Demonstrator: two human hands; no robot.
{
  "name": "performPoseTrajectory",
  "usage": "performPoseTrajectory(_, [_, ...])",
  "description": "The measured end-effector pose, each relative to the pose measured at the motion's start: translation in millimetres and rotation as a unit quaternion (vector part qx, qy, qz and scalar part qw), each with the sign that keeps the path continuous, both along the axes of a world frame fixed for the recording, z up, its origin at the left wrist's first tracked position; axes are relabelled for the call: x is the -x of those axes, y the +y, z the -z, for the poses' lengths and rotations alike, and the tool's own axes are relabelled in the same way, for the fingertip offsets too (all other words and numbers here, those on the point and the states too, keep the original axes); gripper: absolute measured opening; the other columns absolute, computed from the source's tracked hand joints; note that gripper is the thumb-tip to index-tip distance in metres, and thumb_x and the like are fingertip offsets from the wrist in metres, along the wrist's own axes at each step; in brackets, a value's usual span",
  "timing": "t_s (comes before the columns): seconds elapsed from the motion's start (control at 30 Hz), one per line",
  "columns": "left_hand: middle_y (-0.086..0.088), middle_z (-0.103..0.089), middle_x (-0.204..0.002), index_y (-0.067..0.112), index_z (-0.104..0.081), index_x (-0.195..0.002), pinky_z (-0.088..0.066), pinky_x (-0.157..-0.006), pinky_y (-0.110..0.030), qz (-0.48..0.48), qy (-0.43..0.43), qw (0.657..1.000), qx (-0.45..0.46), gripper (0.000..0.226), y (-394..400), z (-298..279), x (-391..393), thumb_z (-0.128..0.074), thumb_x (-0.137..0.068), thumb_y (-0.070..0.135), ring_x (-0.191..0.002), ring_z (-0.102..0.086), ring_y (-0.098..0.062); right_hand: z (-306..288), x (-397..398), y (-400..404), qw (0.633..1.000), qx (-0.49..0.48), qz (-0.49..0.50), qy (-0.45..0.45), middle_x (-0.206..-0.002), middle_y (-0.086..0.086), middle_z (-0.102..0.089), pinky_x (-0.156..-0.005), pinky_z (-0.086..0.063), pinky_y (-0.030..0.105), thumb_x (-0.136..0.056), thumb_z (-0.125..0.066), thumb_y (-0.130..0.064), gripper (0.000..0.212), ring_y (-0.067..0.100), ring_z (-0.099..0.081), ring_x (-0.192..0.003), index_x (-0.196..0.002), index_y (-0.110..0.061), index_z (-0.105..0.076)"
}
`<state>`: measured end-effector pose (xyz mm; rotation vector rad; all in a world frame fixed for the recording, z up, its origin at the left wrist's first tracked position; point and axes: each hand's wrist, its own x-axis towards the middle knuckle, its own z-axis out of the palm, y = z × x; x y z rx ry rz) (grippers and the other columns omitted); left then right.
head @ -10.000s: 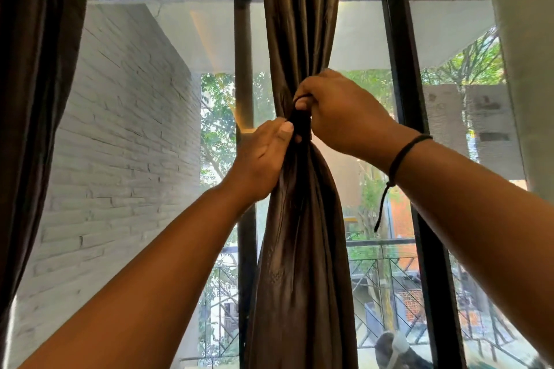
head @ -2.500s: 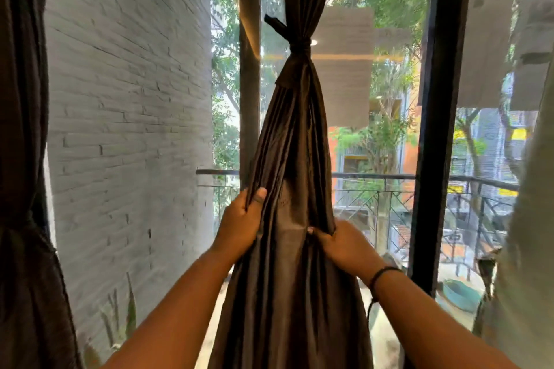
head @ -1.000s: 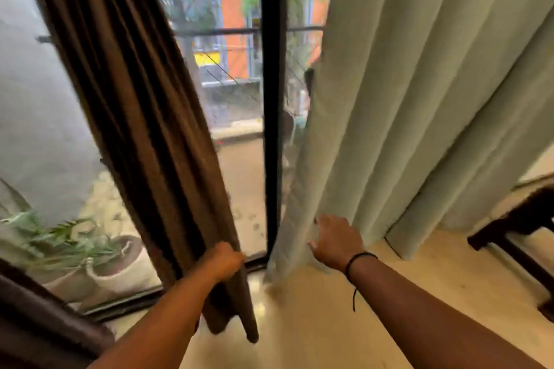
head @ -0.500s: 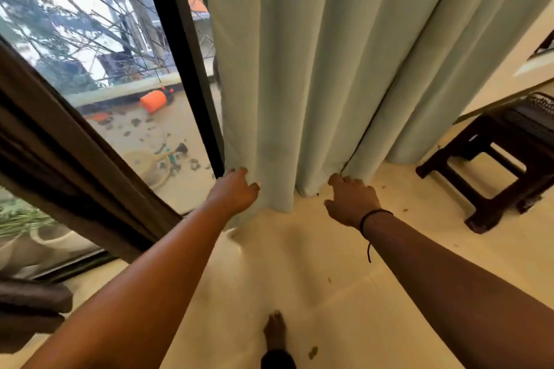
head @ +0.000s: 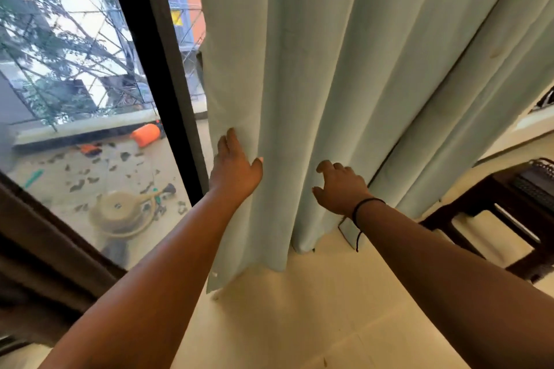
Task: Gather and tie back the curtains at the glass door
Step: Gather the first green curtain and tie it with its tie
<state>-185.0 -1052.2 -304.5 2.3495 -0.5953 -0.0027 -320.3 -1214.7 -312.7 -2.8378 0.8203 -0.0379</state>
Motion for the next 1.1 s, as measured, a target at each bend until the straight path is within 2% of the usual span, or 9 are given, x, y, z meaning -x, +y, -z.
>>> performPoseTrajectory(0.13, [-0.016, -0.022, -0.152, 0.006, -0.006, -0.150, -0.030, -0.108, -0.040, -0.020, -0.061, 0.992, 0.110, 0.098, -35.5, -24.8, -20.3, -0.068, -0.081, 0.035, -0.135, -0.033, -0.035, -12.0, -33.3, -25.4, 0.997, -0.039, 0.017, -0.057, -0.127, 0.011, -0.050, -0.093, -0.045, 0.043, -0.089, -0.055, -0.041, 0.051, 0.031, -0.050, -0.114, -0.132, -0.018, -0.040])
performPoseTrajectory(0.3, [-0.013, -0.018, -0.154, 0.009, -0.004, -0.150, -0.028, -0.111, -0.037, -0.030, -0.087, 0.978, 0.186, 0.104, -69.9, -32.1, -33.1, -0.072, -0.077, 0.040, -0.138, -0.029, -0.030, -10.9, -64.2, -56.9, 0.977, -0.144, 0.048, -0.152, -0.128, 0.011, -0.048, -0.089, -0.047, 0.038, -0.084, -0.062, -0.046, 0.058, 0.030, -0.055, -0.109, -0.129, -0.017, -0.039])
performPoseTrajectory(0.43, [-0.011, -0.023, -0.152, 0.012, -0.007, -0.150, -0.030, -0.113, -0.038, -0.050, -0.079, 0.973, 0.209, 0.105, -92.8, -30.4, -44.4, -0.073, -0.075, 0.043, -0.138, -0.029, -0.025, -16.5, -99.5, -79.4, 0.937, -0.230, 0.029, -0.260, -0.125, 0.009, -0.051, -0.088, -0.048, 0.033, -0.075, -0.072, -0.051, 0.071, 0.023, -0.056, -0.107, -0.127, -0.015, -0.040])
performPoseTrajectory(0.57, [-0.007, -0.027, -0.151, 0.012, -0.010, -0.149, -0.034, -0.112, -0.040, -0.077, -0.073, 0.970, 0.217, 0.104, -117.4, -23.4, -47.6, -0.071, -0.075, 0.051, -0.138, -0.032, -0.021, -22.3, -126.0, -95.8, 0.894, -0.294, -0.007, -0.338, -0.112, 0.001, -0.062, -0.084, -0.052, 0.032, -0.076, -0.072, -0.047, 0.060, 0.014, -0.061, -0.096, -0.120, -0.015, -0.045])
performPoseTrajectory(0.73, [-0.003, -0.018, -0.157, 0.017, -0.008, -0.149, -0.026, -0.105, -0.012, -0.133, -0.077, 0.959, 0.238, 0.099, -142.7, -41.4, -43.1, -0.068, -0.079, 0.052, -0.142, -0.024, -0.016, -51.8, -147.6, -104.9, 0.847, -0.309, -0.079, -0.426, -0.106, 0.000, -0.065, -0.078, -0.053, 0.021, -0.086, -0.065, -0.039, 0.048, 0.010, -0.063, -0.090, -0.121, -0.009, -0.049])
performPoseTrajectory(0.83, [0.000, -0.022, -0.153, 0.010, -0.013, -0.147, -0.024, -0.084, 0.011, -0.148, -0.128, 0.941, 0.277, 0.088, -147.8, -69.1, -36.5, -0.065, -0.085, 0.044, -0.127, -0.027, 0.012, -75.8, -155.1, -103.8, 0.813, -0.303, -0.094, -0.488, -0.095, 0.004, -0.066, -0.073, -0.054, 0.022, -0.089, -0.062, -0.037, 0.041, 0.011, -0.063, -0.081, -0.115, -0.007, -0.052])
performPoseTrajectory(0.87, [0.004, -0.026, -0.147, 0.007, -0.016, -0.146, -0.026, -0.079, 0.011, -0.145, -0.157, 0.933, 0.290, 0.083, -147.8, -78.8, -36.8, -0.064, -0.086, 0.040, -0.114, -0.026, 0.026, -84.6, -158.3, -103.1, 0.807, -0.296, -0.097, -0.502, -0.093, 0.005, -0.065, -0.071, -0.054, 0.022, -0.089, -0.060, -0.037, 0.040, 0.012, -0.063, -0.079, -0.114, -0.007, -0.053])
performPoseTrajectory(0.93, [0.009, -0.027, -0.138, 0.003, -0.019, -0.144, -0.027, -0.077, 0.010, -0.136, -0.211, 0.918, 0.308, 0.077, -146.4, -98.1, -39.4, -0.062, -0.089, 0.034, -0.098, -0.023, 0.039, -103.3, -162.1, -100.2, 0.795, -0.281, -0.110, -0.526, -0.097, 0.005, -0.066, -0.073, -0.054, 0.021, -0.091, -0.058, -0.035, 0.038, 0.011, -0.063, -0.082, -0.115, -0.006, -0.054])
performPoseTrajectory(1.1, [-0.004, -0.023, -0.143, -0.011, -0.018, -0.139, -0.028, -0.085, 0.008, -0.148, -0.336, 0.883, 0.292, 0.074, -136.8, -141.8, -46.9, -0.060, -0.092, 0.026, -0.111, -0.022, 0.036, -150.6, -162.8, -83.3, 0.772, -0.236, -0.179, -0.562, -0.127, 0.006, -0.059, -0.080, -0.046, 0.005, -0.094, -0.054, -0.031, 0.049, 0.009, -0.061, -0.103, -0.135, -0.006, -0.042])
